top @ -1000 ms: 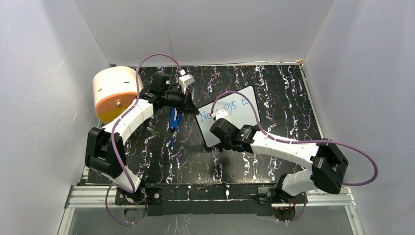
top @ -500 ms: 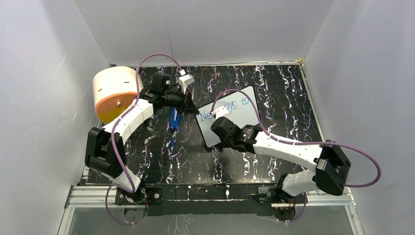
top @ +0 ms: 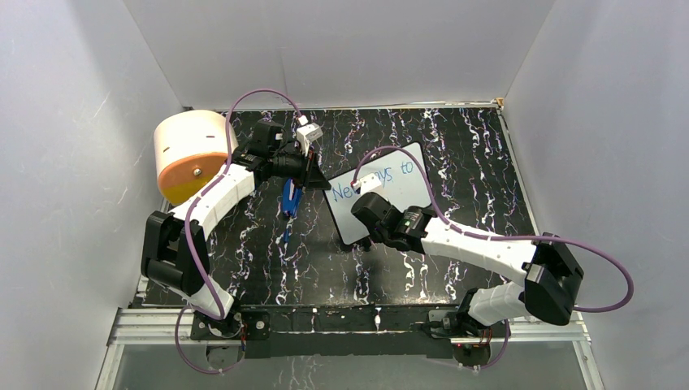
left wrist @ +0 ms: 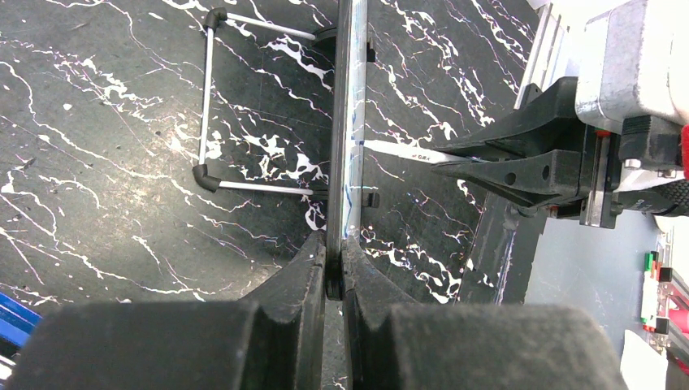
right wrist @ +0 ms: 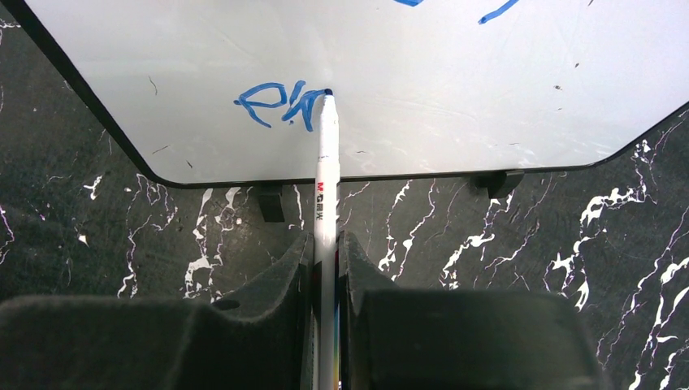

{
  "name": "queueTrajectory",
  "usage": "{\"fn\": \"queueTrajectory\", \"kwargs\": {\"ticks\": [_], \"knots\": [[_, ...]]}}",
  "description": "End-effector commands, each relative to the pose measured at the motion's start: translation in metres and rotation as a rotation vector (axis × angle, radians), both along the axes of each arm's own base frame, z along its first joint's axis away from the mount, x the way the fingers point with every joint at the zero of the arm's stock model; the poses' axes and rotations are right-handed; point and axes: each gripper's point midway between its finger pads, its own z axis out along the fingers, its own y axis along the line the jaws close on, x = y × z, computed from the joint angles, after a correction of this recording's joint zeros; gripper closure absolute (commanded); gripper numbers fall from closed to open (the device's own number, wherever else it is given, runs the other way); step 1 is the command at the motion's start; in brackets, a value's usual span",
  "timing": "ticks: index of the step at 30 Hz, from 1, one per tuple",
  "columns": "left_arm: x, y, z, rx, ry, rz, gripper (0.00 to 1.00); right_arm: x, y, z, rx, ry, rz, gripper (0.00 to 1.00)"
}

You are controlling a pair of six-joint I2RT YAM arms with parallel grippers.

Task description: Write a sentence on the whiteboard

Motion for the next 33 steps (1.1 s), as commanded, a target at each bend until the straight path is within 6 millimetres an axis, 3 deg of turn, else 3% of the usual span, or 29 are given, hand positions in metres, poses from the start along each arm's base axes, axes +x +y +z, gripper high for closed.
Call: {"fn": "queueTrajectory", "kwargs": {"ticks": [1, 22, 33], "knots": [[0.002, 0.004, -0.008, 0.034, -0.013, 0.001, 1.00, 0.009, -0.002, 0.011, 0.032, -0.042, -0.032, 1.00], [0.002, 0.004, -0.007, 0.035, -0.015, 0.004, 1.00, -0.007, -0.006, -0.010, 0.011, 0.055, -0.014, 1.00], [0.002, 0.004, -0.008, 0.040, -0.015, 0.005, 1.00, -0.004, -0.012, 0.000, 0.018, 0.019, -0.030, 1.00]]}}
